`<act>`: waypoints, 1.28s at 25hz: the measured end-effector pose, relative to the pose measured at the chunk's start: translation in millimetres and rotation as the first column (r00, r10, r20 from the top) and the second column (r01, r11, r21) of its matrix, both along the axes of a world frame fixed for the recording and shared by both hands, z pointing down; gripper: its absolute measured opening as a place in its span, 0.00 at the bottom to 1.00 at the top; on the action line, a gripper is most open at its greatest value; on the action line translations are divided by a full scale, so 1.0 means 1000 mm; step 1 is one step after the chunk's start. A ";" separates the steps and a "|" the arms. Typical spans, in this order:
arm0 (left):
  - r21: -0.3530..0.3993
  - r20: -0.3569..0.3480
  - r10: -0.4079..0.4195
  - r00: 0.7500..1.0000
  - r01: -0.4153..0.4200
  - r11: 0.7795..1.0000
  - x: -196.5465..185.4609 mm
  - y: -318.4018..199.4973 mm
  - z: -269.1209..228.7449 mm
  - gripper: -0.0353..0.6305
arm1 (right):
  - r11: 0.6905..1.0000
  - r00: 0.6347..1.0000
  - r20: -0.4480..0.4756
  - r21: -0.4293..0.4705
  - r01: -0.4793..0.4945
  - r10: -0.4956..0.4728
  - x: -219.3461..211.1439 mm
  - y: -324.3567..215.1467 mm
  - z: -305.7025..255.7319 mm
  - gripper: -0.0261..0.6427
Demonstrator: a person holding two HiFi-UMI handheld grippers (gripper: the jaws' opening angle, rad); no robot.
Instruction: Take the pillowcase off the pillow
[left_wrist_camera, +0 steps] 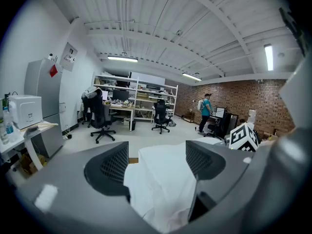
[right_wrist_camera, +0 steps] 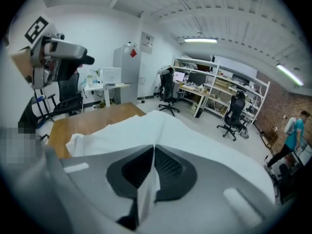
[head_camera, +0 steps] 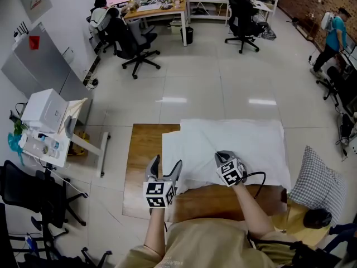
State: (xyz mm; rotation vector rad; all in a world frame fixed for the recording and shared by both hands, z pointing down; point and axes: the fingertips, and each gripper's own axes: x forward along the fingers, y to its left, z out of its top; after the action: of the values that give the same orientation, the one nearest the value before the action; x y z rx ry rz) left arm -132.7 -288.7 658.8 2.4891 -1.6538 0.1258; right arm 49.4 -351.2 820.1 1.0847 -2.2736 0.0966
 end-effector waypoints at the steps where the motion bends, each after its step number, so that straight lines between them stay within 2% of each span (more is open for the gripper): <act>1: -0.001 -0.002 0.002 1.000 -0.002 1.000 0.000 0.000 0.000 0.61 | 1.000 0.999 0.038 -0.002 -0.017 0.017 -0.001 0.005 -0.014 0.05; 3: -0.005 -0.008 0.006 1.000 -0.006 1.000 -0.001 0.000 0.001 0.61 | 0.999 0.993 0.108 -0.008 -0.044 0.044 -0.001 0.014 -0.035 0.05; 9: -0.041 -0.036 0.021 0.999 -0.022 0.999 -0.013 -0.005 0.015 0.61 | 0.997 0.973 0.221 0.030 -0.071 0.063 0.005 0.029 -0.078 0.04; 16: -0.152 -0.039 0.061 0.997 -0.066 0.986 -0.010 -0.020 0.066 0.61 | 0.993 0.951 0.303 0.075 -0.093 0.066 0.015 0.037 -0.115 0.04; 20: -0.197 -0.103 0.089 0.991 -0.108 0.974 -0.012 -0.024 0.076 0.61 | 0.988 0.937 0.344 0.109 -0.107 0.063 0.013 0.042 -0.154 0.04; 25: -0.228 -0.162 0.136 0.977 -0.171 0.958 -0.003 -0.030 0.076 0.61 | 0.979 0.887 0.451 0.117 -0.166 0.097 0.030 0.045 -0.198 0.04; 27: -0.253 -0.186 0.159 0.970 -0.204 0.946 0.003 -0.030 0.077 0.61 | 0.973 0.867 0.485 0.124 -0.194 0.111 0.038 0.046 -0.216 0.04; 29: -0.293 -0.221 0.189 0.957 -0.250 0.923 0.011 -0.027 0.082 0.61 | 0.968 0.844 0.523 0.130 -0.215 0.118 0.046 0.048 -0.233 0.04; 32: -0.319 -0.315 0.237 0.919 -0.337 0.886 0.029 -0.019 0.085 0.61 | 0.963 0.814 0.568 0.136 -0.234 0.118 0.056 0.052 -0.255 0.04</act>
State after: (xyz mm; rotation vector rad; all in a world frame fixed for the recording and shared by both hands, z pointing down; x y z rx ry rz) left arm -103.5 -307.5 743.9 2.3200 -1.0338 0.1135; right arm 105.7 -299.6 565.2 1.5374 -2.7331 0.3022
